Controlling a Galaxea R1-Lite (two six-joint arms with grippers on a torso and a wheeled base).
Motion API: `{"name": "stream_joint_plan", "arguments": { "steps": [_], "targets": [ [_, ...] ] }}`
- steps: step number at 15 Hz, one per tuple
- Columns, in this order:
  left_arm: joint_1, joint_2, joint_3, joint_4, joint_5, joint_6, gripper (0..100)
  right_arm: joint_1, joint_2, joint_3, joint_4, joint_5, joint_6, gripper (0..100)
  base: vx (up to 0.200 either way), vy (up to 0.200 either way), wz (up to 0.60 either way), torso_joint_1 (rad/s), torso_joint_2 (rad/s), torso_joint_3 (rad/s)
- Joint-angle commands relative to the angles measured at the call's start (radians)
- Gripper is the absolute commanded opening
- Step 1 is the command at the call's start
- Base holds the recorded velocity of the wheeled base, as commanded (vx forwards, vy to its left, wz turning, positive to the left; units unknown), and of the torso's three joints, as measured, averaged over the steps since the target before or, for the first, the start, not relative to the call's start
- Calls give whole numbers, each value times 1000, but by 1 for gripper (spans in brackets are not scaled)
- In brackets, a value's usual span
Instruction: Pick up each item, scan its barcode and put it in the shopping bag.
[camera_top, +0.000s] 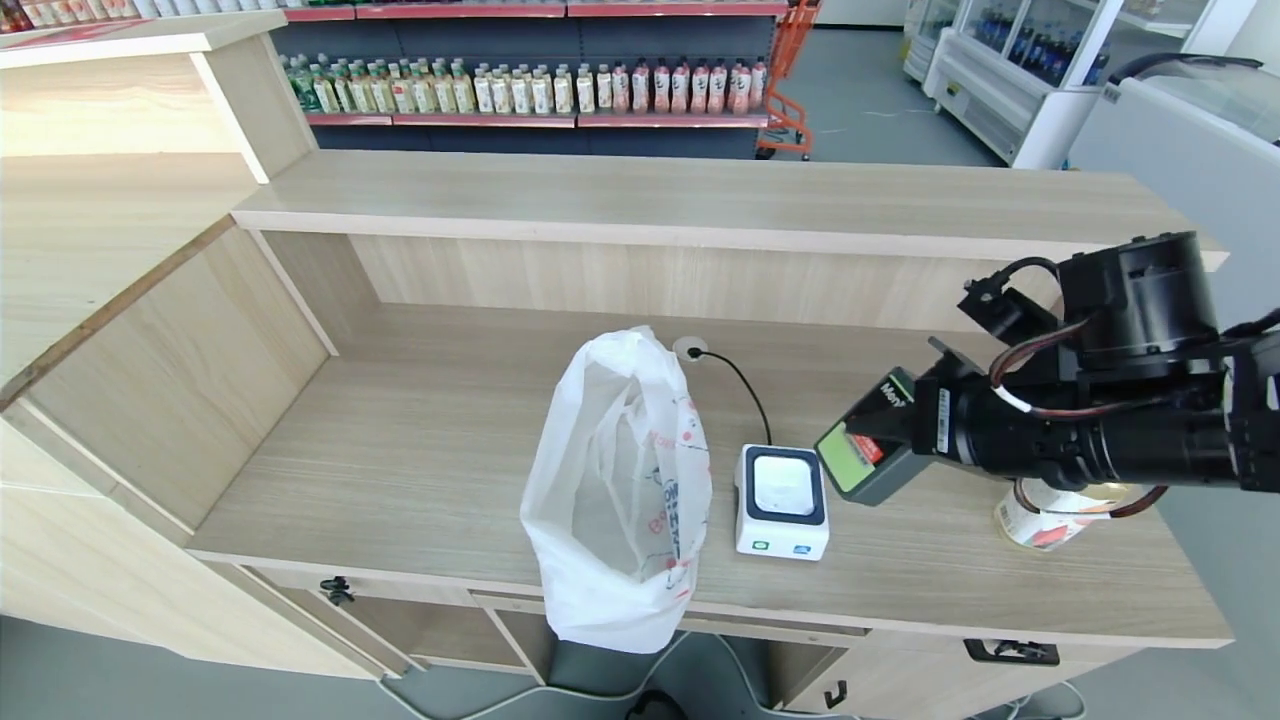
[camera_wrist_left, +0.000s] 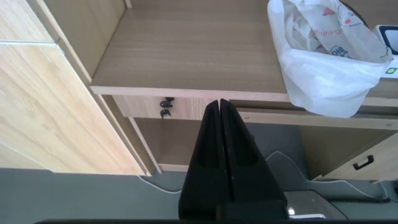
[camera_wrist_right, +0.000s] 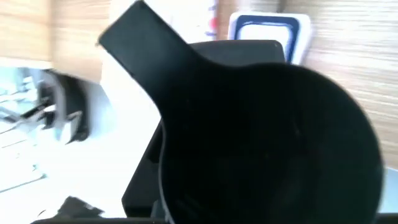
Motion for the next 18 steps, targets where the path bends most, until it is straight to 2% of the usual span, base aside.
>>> {"name": "stream_joint_plan", "arguments": {
  "steps": [1, 10, 16, 18],
  "targets": [
    [0, 0, 0, 0, -1, 0, 0, 6, 116, -9, -19, -58, -37, 0, 0, 0, 0, 0, 0, 0],
    [0, 0, 0, 0, -1, 0, 0, 9, 283, 6, -261, -17, -39, 0, 0, 0, 0, 0, 0, 0],
    [0, 0, 0, 0, -1, 0, 0, 8, 366, -35, -366, 58, -42, 0, 0, 0, 0, 0, 0, 0],
    [0, 0, 0, 0, 1, 0, 0, 8, 392, -27, -393, 61, -85, 0, 0, 0, 0, 0, 0, 0]
  ]
}}
